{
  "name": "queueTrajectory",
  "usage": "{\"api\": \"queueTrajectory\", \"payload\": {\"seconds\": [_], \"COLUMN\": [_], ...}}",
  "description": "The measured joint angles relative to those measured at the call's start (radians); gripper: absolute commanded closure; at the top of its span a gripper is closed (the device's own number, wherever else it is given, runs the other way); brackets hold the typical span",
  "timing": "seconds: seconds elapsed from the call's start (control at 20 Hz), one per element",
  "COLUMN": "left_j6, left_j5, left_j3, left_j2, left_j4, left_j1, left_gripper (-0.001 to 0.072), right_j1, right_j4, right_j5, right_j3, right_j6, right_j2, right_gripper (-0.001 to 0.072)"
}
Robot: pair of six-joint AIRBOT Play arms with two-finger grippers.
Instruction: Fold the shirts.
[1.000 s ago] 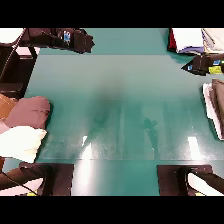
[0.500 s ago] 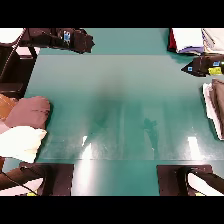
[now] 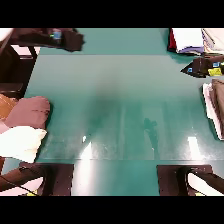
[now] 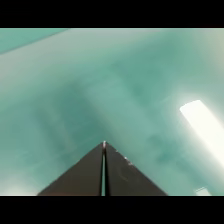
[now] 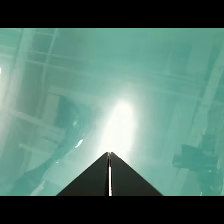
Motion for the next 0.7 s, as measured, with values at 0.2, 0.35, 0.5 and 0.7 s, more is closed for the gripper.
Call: {"api": "queueTrajectory", "payload": {"seconds": [0.2, 0.35, 0.5, 0.7], "left_j6": [-0.003, -0.003, -0.006, -0.006], "left_j5": [-0.183, -0.283, -0.270, -0.093], "left_j3": [-0.077, -0.211, -0.405, -0.672], "left_j2": [0.097, 0.134, 0.148, 0.154], "left_j4": [0.172, 0.225, 0.254, 0.266], "left_j1": [0.166, 0.310, 0.433, 0.532], "left_gripper": [0.0677, 0.0000, 0.0082, 0.0083], "right_j1": [0.000, 0.000, 0.000, 0.000], "right_j4": [0.000, 0.000, 0.000, 0.000], "right_j5": [0.002, 0.003, 0.003, 0.003], "right_j3": [0.000, 0.000, 0.000, 0.000], "right_j6": [0.000, 0.000, 0.000, 0.000], "right_j2": [0.000, 0.000, 0.000, 0.000], "right_gripper": [0.0693, 0.0693, 0.0694, 0.0693]}}
